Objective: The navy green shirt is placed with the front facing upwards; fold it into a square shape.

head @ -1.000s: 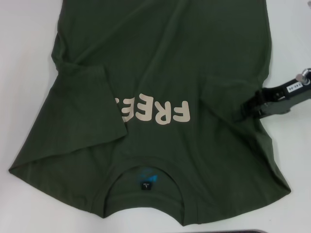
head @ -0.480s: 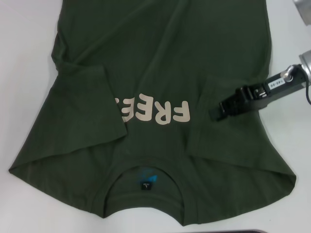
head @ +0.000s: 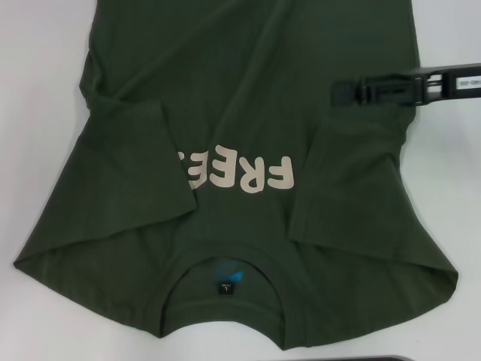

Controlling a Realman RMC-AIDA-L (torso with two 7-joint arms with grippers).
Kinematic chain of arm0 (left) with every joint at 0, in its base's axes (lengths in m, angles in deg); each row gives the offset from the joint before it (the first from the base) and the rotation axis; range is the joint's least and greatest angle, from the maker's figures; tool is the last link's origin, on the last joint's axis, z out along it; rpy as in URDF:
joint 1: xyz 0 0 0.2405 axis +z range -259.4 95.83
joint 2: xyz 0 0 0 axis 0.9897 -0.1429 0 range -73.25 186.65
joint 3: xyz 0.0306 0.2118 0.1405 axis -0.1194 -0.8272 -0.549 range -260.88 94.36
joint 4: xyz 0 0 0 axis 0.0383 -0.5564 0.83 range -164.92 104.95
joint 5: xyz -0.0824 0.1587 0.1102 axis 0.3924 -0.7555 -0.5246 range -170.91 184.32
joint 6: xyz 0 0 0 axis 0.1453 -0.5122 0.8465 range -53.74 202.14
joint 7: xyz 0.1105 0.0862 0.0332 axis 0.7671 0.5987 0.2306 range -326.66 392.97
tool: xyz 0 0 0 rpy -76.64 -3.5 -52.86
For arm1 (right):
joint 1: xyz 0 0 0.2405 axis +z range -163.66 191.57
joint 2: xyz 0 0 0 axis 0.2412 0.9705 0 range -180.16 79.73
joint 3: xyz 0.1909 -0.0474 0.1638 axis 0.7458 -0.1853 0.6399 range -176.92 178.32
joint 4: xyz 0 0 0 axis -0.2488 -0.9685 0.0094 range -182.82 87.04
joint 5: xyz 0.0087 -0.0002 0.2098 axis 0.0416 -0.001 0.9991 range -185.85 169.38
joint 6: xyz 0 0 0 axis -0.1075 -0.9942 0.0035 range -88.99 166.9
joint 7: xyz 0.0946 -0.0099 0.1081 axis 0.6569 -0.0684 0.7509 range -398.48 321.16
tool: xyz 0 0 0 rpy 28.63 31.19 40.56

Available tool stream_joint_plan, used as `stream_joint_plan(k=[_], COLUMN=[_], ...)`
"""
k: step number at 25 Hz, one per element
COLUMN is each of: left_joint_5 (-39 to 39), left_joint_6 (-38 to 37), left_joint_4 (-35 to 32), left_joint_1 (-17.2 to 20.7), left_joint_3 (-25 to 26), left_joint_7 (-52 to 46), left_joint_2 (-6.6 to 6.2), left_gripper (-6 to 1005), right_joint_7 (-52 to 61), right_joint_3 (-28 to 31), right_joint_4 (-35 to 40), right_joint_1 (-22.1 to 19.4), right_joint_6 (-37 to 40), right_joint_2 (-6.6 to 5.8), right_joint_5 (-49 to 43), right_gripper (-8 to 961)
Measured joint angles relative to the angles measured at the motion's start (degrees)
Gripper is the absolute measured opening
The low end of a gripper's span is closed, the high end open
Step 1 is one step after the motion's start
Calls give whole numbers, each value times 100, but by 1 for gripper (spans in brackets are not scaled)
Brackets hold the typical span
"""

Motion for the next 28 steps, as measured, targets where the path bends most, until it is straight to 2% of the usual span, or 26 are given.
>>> stream_joint_plan(k=[1, 5, 7, 12, 14, 16, 17, 20, 24, 26, 28], left_joint_5=[-9, -6, -6, -93, -125, -146, -212, -336, -694, -765, -828], left_joint_6=[-83, -385, -472, -807, -919, -930, -932, -907, -928, -947, -932], left_joint_4=[6, 95, 216, 314, 287, 272, 185, 12, -184, -181, -151], left_joint_1=[-11, -32, -10, 115, 272, 321, 477, 611, 798, 905, 1014], left_joint_3=[-18, -41, -45, -65, -65, -68, -74, -74, -54, -38, -28], left_joint_7=[32, 186, 269, 1071, 1416, 1426, 1263, 850, -253, -780, -1428], left_joint_2=[-26, -118, -144, -173, -159, -147, -123, -128, -180, -182, -199], left_gripper=[949, 949, 949, 949, 949, 948, 948, 948, 948, 948, 948], right_joint_7=[-161, -1414, -2081, -3620, -3913, -3952, -3883, -3523, -2963, -2649, -2196], right_joint_3=[25, 258, 378, 745, 932, 1081, 1154, 1391, 1745, 1825, 1834], right_joint_4=[1, 3, 20, 313, 390, 404, 405, 404, 403, 411, 423], right_joint_1=[-52, -370, -552, -1230, -1510, -1718, -1802, -1990, -2163, -2208, -2245], right_joint_6=[-11, 78, 187, 346, 485, 739, 905, 1217, 1288, 1258, 1142], right_joint_2=[5, 59, 128, 476, 591, 608, 596, 573, 629, 613, 546], right_joint_5=[115, 637, 909, 1462, 1650, 1756, 1768, 1778, 1771, 1736, 1718], right_gripper=[367, 526, 605, 811, 858, 905, 929, 929, 930, 930, 930])
